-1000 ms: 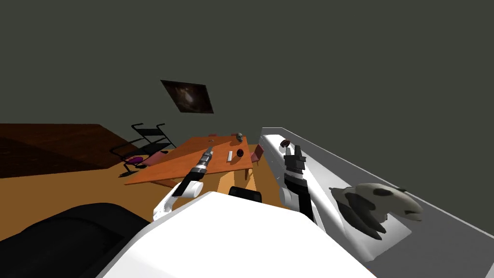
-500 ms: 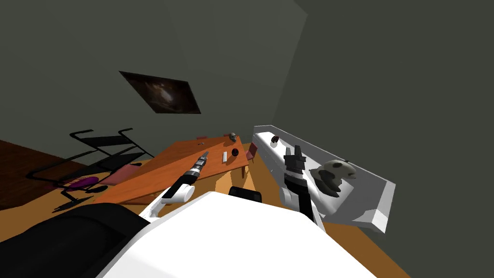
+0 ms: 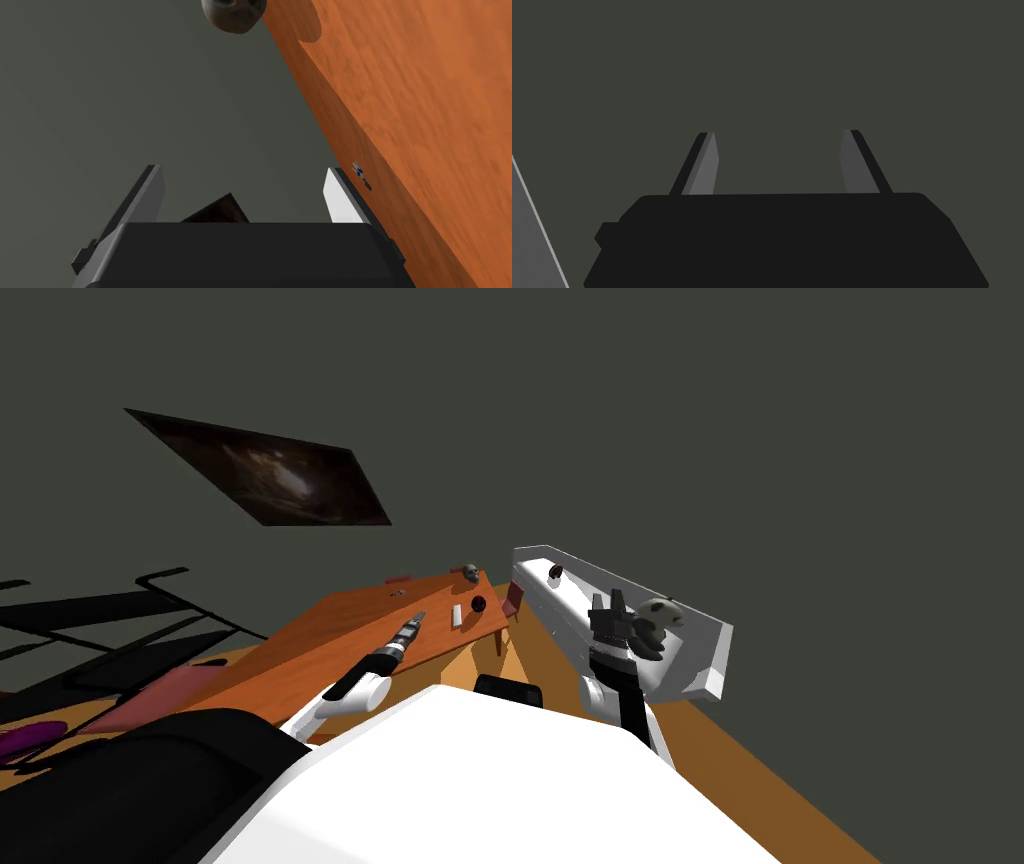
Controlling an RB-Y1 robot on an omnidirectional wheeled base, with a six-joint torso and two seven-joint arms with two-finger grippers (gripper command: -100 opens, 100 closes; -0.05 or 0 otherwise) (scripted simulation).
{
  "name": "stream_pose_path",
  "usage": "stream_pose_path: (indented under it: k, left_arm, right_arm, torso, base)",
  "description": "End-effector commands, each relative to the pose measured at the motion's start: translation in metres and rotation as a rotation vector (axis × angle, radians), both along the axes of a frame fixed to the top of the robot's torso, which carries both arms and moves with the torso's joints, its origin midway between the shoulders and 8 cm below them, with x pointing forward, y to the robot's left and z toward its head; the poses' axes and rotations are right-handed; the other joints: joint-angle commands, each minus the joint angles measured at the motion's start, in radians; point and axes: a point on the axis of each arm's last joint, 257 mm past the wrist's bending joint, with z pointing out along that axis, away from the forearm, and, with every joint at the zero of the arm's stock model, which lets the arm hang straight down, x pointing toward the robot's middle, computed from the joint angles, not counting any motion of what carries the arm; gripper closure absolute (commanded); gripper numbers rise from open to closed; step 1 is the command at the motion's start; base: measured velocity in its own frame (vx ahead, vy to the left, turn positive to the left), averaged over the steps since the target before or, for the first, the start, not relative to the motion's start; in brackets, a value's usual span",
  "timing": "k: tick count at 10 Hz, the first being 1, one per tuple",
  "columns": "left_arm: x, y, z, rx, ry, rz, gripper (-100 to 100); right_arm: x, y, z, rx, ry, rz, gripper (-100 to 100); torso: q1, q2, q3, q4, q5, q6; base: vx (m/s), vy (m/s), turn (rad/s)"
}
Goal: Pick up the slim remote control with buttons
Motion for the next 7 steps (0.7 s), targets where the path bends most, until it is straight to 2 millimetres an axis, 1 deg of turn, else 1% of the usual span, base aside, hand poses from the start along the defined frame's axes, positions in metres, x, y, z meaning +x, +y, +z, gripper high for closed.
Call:
stream_pose_path:
  k: [1, 2, 3, 4, 5, 6, 7]
  left_arm:
    - [-0.021, 0.023, -0.026, -0.003, 0.096, 0.039, -100]
    - [-0.022, 0.023, -0.029, -0.006, 0.106, 0.040, -100]
    - [-0.037, 0.041, -0.046, -0.011, 0.178, 0.067, -100]
    - [-0.041, 0.044, -0.051, -0.014, 0.192, 0.075, -100]
    - [-0.059, 0.061, -0.067, -0.020, 0.263, 0.103, -100]
    - [-0.058, 0.060, -0.067, -0.023, 0.265, 0.100, -100]
    - [-0.063, 0.063, -0.072, -0.025, 0.277, 0.110, -100]
  right_arm:
    - [0.000, 0.000, 0.000, 0.000, 0.000, 0.000, 0]
    - [0.000, 0.000, 0.000, 0.000, 0.000, 0.000, 0]
    - [0.000, 0.000, 0.000, 0.000, 0.000, 0.000, 0]
    - [0.000, 0.000, 0.000, 0.000, 0.000, 0.000, 0]
    - [0.000, 0.000, 0.000, 0.000, 0.000, 0.000, 0]
    - [0.000, 0.000, 0.000, 0.000, 0.000, 0.000, 0]
    - [0.000, 0.000, 0.000, 0.000, 0.000, 0.000, 0]
  torso:
    - [0.000, 0.000, 0.000, 0.000, 0.000, 0.000]
    - [0.000, 0.000, 0.000, 0.000, 0.000, 0.001]
    - [0.000, -0.001, 0.000, 0.000, 0.000, 0.000]
    - [0.000, -0.001, -0.001, 0.000, 0.000, 0.001]
    - [0.000, -0.001, -0.001, 0.000, 0.000, 0.000]
    - [0.000, -0.001, 0.000, 0.000, 0.000, 0.001]
    - [0.000, -0.002, -0.001, 0.000, 0.000, 0.000]
  base:
    - [-0.043, 0.033, -0.279]
    - [-0.037, 0.035, -0.173]
    - [-0.036, 0.022, -0.359]
    - [-0.033, 0.027, -0.206]
    - [-0.034, 0.026, -0.397]
    - [-0.029, 0.029, -0.153]
    - [-0.009, 0.013, 0.053]
